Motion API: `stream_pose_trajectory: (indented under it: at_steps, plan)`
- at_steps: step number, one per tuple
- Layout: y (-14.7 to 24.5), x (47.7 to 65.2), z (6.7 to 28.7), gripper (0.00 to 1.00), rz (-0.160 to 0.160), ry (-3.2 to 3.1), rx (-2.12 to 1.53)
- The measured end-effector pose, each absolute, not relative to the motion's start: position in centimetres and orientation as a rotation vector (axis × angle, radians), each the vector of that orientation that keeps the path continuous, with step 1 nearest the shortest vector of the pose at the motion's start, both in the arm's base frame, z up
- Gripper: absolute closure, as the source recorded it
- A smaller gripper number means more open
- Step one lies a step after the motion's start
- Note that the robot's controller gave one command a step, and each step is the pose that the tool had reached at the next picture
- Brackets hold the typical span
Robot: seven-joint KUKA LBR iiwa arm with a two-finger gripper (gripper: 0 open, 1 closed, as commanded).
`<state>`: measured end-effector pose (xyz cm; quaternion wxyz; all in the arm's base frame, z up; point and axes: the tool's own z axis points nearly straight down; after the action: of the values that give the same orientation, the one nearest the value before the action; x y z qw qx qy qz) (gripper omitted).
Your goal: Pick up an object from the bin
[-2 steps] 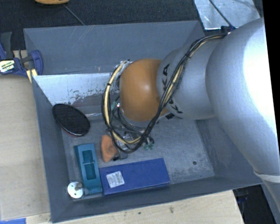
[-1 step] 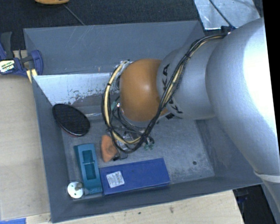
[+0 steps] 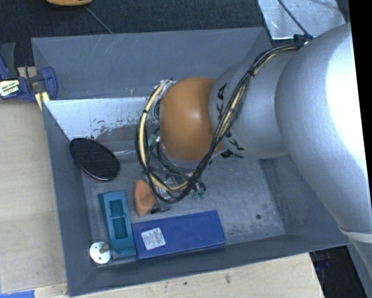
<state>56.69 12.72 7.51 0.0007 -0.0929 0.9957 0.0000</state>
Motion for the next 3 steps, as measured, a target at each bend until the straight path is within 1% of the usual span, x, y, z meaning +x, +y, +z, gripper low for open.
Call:
stream_pose_trajectory:
  at_steps: [3]
  plan:
    - [12.7, 56.6, 11.6, 1.0, -0.001, 3.13, -0.291]
